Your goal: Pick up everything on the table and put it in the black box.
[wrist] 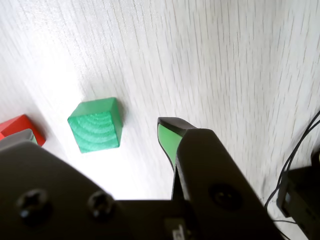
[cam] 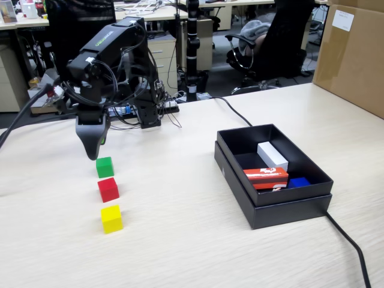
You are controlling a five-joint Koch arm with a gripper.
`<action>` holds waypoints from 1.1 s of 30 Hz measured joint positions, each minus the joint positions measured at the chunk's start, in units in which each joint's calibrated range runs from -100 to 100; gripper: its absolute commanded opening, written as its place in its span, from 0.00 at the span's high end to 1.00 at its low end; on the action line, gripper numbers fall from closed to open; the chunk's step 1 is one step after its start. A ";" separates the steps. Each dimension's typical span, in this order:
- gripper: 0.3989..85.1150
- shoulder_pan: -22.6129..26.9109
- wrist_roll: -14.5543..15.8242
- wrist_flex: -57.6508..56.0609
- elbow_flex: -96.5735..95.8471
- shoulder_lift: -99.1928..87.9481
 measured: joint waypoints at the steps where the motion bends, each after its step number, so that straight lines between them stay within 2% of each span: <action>1: 0.44 0.15 -0.05 0.00 0.09 1.42; 16: 0.46 2.44 0.49 5.96 1.73 15.15; 22: 0.72 2.69 0.93 6.12 3.10 16.96; 26: 0.97 2.69 1.03 6.50 3.83 17.22; 33: 0.98 2.74 1.07 6.66 1.83 15.02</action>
